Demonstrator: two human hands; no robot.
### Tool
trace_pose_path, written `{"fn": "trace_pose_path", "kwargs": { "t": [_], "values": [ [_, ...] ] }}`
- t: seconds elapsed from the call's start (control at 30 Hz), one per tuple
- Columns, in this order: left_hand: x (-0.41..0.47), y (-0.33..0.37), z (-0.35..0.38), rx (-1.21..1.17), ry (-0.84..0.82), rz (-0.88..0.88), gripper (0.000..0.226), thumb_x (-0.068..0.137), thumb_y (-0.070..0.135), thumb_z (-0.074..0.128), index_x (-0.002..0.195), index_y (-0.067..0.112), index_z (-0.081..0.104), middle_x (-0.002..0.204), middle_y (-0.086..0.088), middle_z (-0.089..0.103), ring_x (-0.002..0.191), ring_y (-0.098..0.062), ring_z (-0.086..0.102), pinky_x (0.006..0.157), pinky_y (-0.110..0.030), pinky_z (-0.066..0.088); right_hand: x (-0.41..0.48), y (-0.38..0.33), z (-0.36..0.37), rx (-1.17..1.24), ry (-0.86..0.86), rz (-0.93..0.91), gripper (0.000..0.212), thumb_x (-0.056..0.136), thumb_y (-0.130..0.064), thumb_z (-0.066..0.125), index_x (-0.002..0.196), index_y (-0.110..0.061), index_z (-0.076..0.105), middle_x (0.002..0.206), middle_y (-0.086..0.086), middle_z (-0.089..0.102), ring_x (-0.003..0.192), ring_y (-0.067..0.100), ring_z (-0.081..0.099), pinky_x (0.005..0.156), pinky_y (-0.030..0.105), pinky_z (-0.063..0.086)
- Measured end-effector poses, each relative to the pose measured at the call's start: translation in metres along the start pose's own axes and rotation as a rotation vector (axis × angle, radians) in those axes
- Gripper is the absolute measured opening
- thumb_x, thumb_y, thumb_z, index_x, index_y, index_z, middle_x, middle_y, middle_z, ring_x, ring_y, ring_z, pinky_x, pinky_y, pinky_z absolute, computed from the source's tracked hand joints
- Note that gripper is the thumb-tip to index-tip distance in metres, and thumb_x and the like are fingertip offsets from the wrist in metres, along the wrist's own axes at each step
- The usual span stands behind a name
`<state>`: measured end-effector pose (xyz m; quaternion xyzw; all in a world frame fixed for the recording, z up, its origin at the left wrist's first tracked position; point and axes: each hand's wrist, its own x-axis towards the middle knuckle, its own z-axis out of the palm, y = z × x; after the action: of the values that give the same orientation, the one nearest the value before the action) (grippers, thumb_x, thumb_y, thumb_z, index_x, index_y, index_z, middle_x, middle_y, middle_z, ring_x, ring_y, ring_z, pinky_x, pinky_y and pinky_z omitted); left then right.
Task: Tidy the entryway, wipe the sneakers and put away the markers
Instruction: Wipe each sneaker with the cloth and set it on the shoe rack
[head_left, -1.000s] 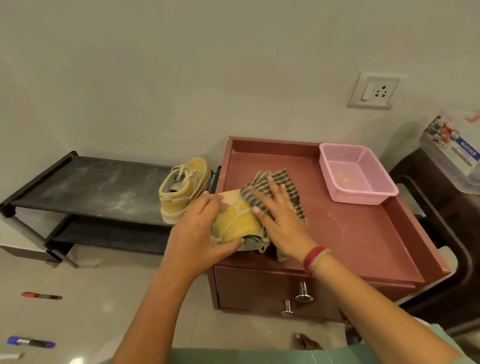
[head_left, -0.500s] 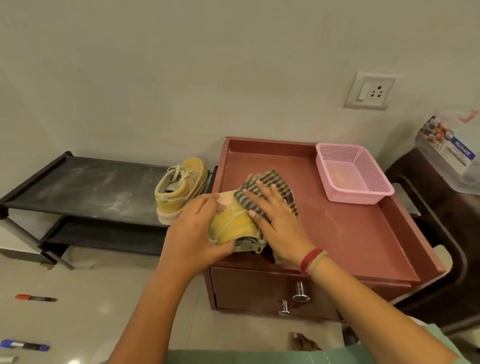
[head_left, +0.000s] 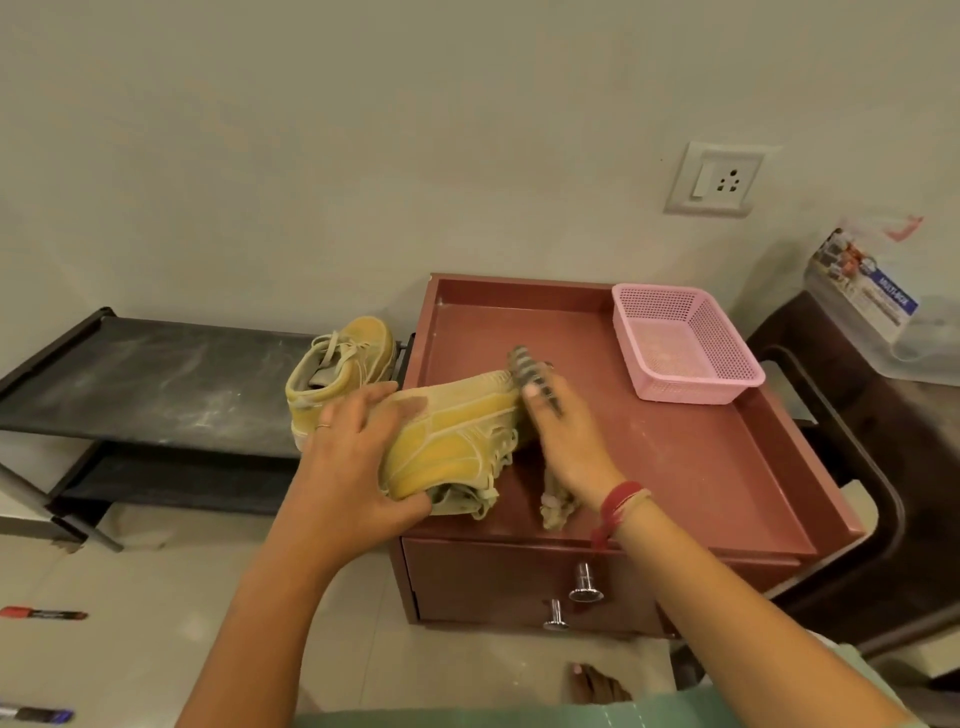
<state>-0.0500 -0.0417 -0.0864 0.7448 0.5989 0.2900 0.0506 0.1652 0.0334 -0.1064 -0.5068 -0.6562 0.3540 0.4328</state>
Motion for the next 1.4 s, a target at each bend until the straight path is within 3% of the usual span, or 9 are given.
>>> {"fn": "trace_pose_path", "kwargs": {
  "t": [0.13,0.3,0.43,0.6,0.77,0.9,1.07,1.23,1.4],
  "values": [
    [0.002,0.004,0.010,-0.052,0.010,-0.024,0.080,0.059,0.065,0.062,0.130,0.030,0.049,0.141,0.003,0.035,0.130,-0.018,0.027,0.100,-0.038,0.029,-0.005,0.004,0.014,-0.348,-0.184,-0.173,0.041,0.094,-0.053,0.031,0.134,-0.051,0.028,0.154,-0.015,0.015,0.143,0.008,0.000,0.112,0.036,0.001],
    [0.006,0.002,0.016,-0.113,0.044,-0.046,0.090,0.056,0.079,0.061,0.128,0.026,0.051,0.138,0.001,0.034,0.131,-0.017,0.025,0.104,-0.043,0.028,0.013,0.009,0.007,-0.211,-0.035,0.010,0.049,0.095,-0.045,0.035,0.142,-0.028,0.033,0.154,-0.002,0.022,0.144,0.019,0.010,0.118,0.040,0.008],
    [0.003,0.005,0.019,-0.074,0.049,-0.046,0.079,0.071,0.081,0.045,0.127,0.025,0.049,0.139,-0.003,0.034,0.138,-0.028,0.021,0.109,-0.057,0.026,0.002,0.012,0.007,-0.267,-0.225,-0.148,0.040,0.093,-0.055,0.032,0.133,-0.052,0.029,0.153,-0.016,0.017,0.143,0.011,0.001,0.113,0.037,0.005],
    [0.000,0.006,0.022,0.065,0.034,0.006,0.071,0.080,0.076,0.036,0.127,0.024,0.047,0.143,-0.009,0.037,0.143,-0.033,0.015,0.111,-0.054,0.008,0.021,0.018,-0.006,-0.160,-0.050,0.088,0.049,0.097,-0.041,0.038,0.139,-0.017,0.039,0.145,0.006,0.039,0.137,0.024,0.030,0.114,0.042,0.023],
    [0.003,0.006,0.020,0.071,0.055,0.047,0.069,0.073,0.070,0.050,0.123,0.022,0.054,0.140,-0.005,0.046,0.143,-0.026,0.020,0.114,-0.050,0.008,0.005,0.019,-0.003,-0.227,-0.178,-0.090,0.046,0.094,-0.050,0.034,0.139,-0.039,0.030,0.153,-0.008,0.022,0.142,0.011,0.010,0.115,0.035,0.008],
    [0.006,0.004,0.017,0.069,0.082,0.096,0.072,0.067,0.068,0.060,0.120,0.020,0.059,0.137,-0.003,0.053,0.139,-0.023,0.032,0.115,-0.045,0.020,0.021,0.018,-0.009,-0.154,-0.057,0.104,0.059,0.092,-0.052,0.035,0.140,-0.018,0.039,0.146,0.008,0.039,0.137,0.022,0.031,0.113,0.047,0.024],
    [0.008,0.005,0.018,0.039,0.095,0.104,0.069,0.066,0.067,0.063,0.116,0.019,0.061,0.131,-0.004,0.055,0.129,-0.023,0.045,0.108,-0.043,0.033,-0.008,0.007,0.009,-0.286,-0.215,-0.165,0.042,0.092,-0.052,0.033,0.134,-0.049,0.029,0.154,-0.014,0.017,0.144,0.011,-0.002,0.110,0.034,0.004],
    [0.008,0.004,0.019,0.028,0.073,0.103,0.069,0.067,0.068,0.061,0.117,0.021,0.061,0.133,-0.005,0.053,0.131,-0.025,0.040,0.108,-0.045,0.028,0.016,0.013,0.003,-0.202,-0.030,0.066,0.046,0.098,-0.041,0.037,0.142,-0.031,0.031,0.153,0.002,0.022,0.143,0.021,0.013,0.116,0.039,0.011],
    [0.009,0.002,0.020,0.024,0.061,0.104,0.067,0.068,0.068,0.060,0.118,0.023,0.060,0.137,-0.001,0.051,0.135,-0.022,0.035,0.112,-0.042,0.021,0.004,0.010,0.004,-0.165,-0.225,-0.078,0.041,0.093,-0.049,0.036,0.133,-0.044,0.032,0.155,-0.010,0.016,0.144,0.016,-0.002,0.112,0.037,0.003]
  ]
}}
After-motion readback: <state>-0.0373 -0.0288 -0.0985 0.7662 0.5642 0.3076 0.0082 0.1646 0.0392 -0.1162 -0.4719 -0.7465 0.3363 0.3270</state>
